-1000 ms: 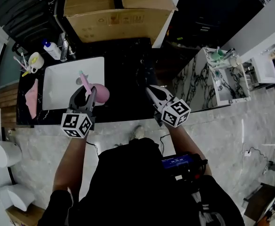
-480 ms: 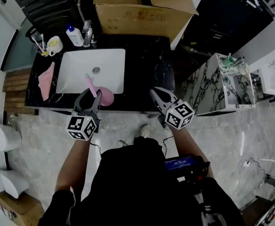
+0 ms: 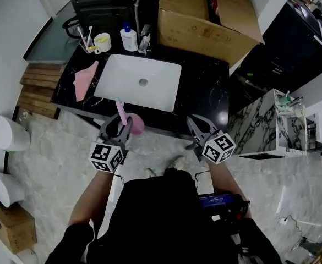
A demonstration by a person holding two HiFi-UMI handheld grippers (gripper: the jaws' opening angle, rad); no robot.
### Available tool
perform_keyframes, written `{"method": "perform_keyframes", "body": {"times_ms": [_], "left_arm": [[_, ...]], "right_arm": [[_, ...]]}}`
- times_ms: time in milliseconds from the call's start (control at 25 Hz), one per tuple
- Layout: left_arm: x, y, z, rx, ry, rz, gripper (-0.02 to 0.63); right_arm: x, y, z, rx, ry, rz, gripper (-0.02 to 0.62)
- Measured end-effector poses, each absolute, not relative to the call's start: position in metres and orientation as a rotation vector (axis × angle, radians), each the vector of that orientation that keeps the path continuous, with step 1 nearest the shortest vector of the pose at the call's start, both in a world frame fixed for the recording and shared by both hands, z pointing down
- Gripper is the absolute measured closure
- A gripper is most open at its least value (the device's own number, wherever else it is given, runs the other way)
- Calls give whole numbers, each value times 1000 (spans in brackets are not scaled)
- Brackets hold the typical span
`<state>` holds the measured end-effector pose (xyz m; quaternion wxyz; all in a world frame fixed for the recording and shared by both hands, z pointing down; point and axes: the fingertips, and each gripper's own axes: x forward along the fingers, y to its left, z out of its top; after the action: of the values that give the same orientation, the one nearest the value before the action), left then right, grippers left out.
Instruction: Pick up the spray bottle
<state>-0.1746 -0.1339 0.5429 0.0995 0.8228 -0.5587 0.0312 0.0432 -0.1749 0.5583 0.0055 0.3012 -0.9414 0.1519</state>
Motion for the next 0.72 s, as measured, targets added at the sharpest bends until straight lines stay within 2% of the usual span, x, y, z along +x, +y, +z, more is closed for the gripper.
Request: {"method": "perform_keyframes", "body": {"times_ms": [720], "left_arm": [[-243,-32,557,2256,-1832,28,469]], "right_arm": [[-21,-114,576,715,-2980,472,570]]}}
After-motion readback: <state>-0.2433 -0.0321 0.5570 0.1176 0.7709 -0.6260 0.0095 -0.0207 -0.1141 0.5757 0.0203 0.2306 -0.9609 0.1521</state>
